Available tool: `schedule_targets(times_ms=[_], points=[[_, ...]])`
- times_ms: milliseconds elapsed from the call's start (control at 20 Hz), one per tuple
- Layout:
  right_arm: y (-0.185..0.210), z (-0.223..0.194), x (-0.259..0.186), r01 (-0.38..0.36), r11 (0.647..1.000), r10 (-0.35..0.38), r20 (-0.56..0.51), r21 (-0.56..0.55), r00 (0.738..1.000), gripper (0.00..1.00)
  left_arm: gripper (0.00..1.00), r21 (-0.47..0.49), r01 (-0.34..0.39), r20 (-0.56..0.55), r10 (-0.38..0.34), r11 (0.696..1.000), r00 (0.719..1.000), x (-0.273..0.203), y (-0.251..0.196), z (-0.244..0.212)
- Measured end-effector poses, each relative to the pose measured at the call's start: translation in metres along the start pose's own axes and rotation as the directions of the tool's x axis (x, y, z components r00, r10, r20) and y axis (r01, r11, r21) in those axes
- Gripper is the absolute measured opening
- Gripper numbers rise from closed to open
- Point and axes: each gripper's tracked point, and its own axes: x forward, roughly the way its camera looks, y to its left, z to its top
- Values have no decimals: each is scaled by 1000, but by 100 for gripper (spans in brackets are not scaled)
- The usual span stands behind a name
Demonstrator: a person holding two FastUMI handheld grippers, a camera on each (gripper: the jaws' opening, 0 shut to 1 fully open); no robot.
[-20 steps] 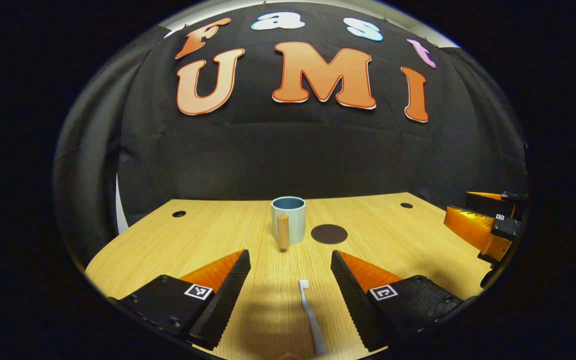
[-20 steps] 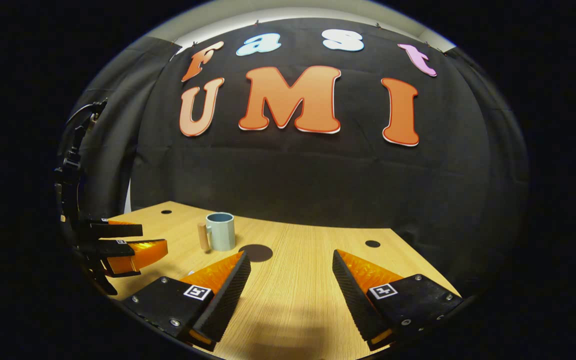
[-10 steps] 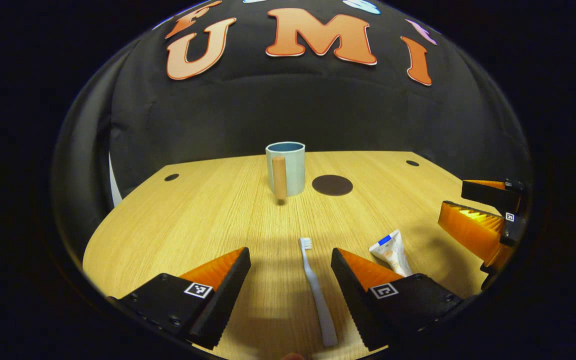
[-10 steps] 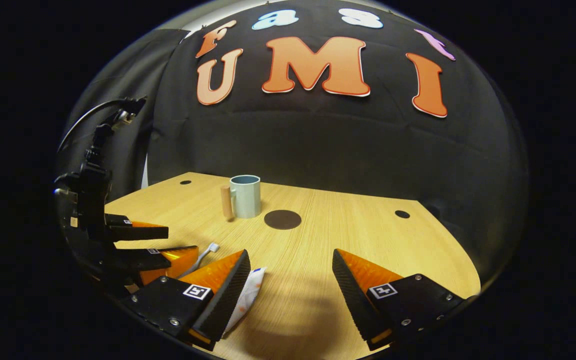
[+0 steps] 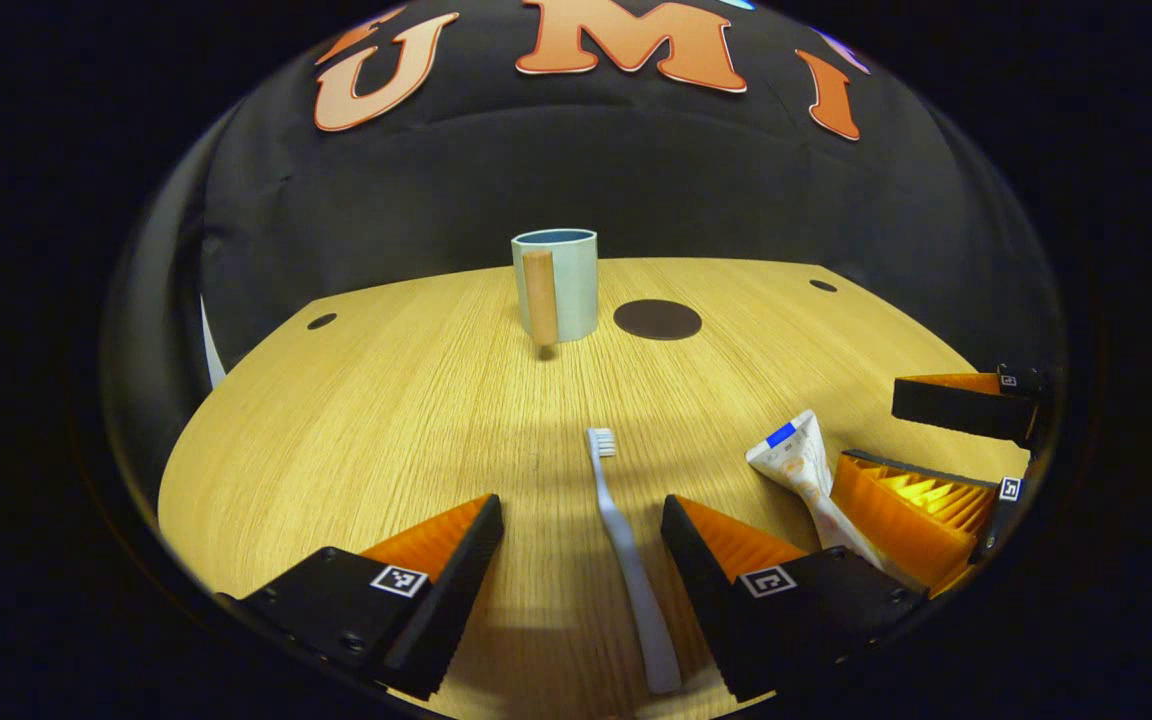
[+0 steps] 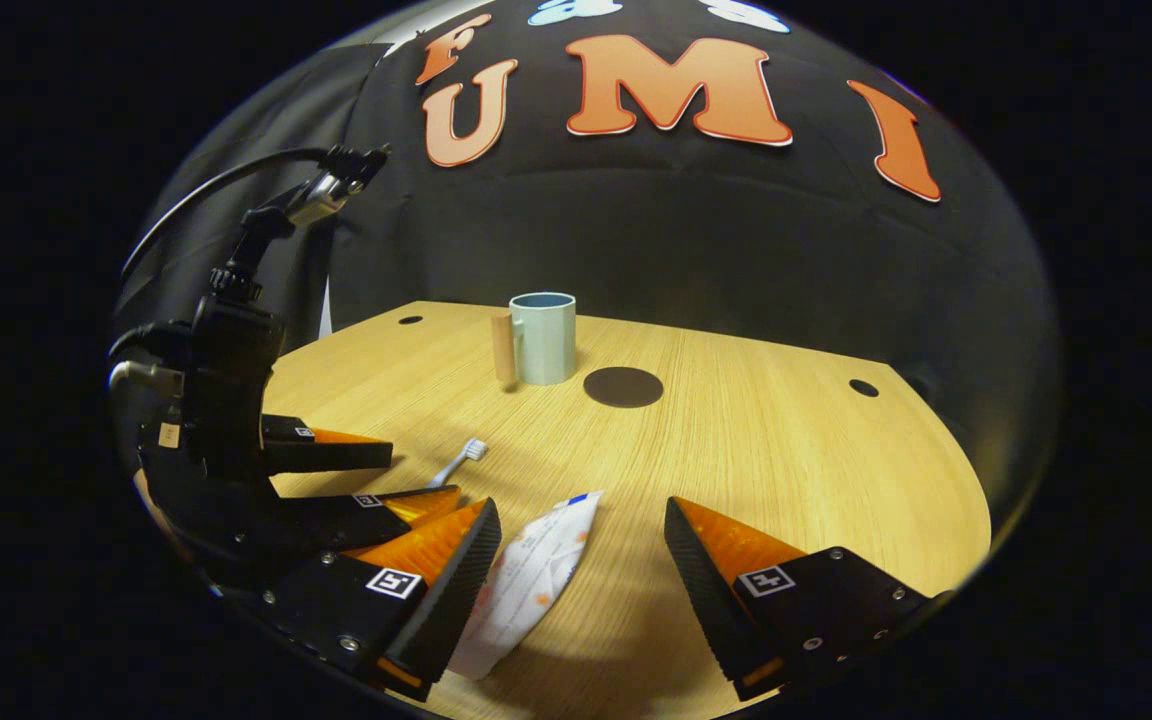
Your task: Put the toothbrush and toothpaste on the desktop into the cup, then pick up the cup and place it on the coaster on the desktop.
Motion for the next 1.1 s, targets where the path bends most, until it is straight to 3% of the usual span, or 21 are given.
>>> schedule_targets(times_ms=[50,250,300,350,450,500,550,600,650,700,850,900,1000,1100], points=[[2,-2,1,-4,1000,4,-10,-1,1000,99,92,0,13,1,-13,1000,1000,3,-1,0],[4,-13,4,-5,1000,4,-56,-12,998,99,92,-4,-7,12,7,1000,1000,1,10,-2],[5,-15,4,-5,1000,4,-66,-15,998,99,77,-5,-15,10,15,1000,1000,0,14,-3],[7,-17,4,-9,1000,8,-77,-18,997,99,80,-6,-23,10,23,1000,1000,0,16,-4],[12,-21,7,-15,1000,12,-106,-24,994,98,67,-9,-17,5,17,1000,1000,-1,15,-4],[14,-25,7,-16,1000,13,-121,-26,993,95,53,-12,-12,2,12,1000,1000,0,12,-4],[16,-29,10,-13,999,9,-143,-29,990,94,45,-20,-1,-1,1,1000,1000,0,7,-5],[18,-35,12,-9,1000,5,-168,-28,986,92,26,-23,-10,-7,10,1000,1000,1,8,-6],[18,-37,14,-5,999,-1,-183,-34,983,91,17,-18,-10,-12,10,1000,1000,3,9,-7],[18,-38,15,-1,999,-8,-194,-45,981,88,18,-27,-10,-2,10,1000,1000,4,10,-5],[17,-37,17,4,998,-16,-187,-62,982,69,9,-43,4,10,-4,999,1000,4,5,-1],[17,-39,19,-3,999,-7,-190,-53,982,50,9,-49,16,20,-15,999,1000,3,4,2],[11,-38,21,7,1000,-12,-193,-25,981,24,5,-55,49,23,-48,997,999,1,-2,2],[11,-39,21,-14,1000,15,-198,6,980,14,2,-59,76,42,-73,995,996,1,-6,5]])
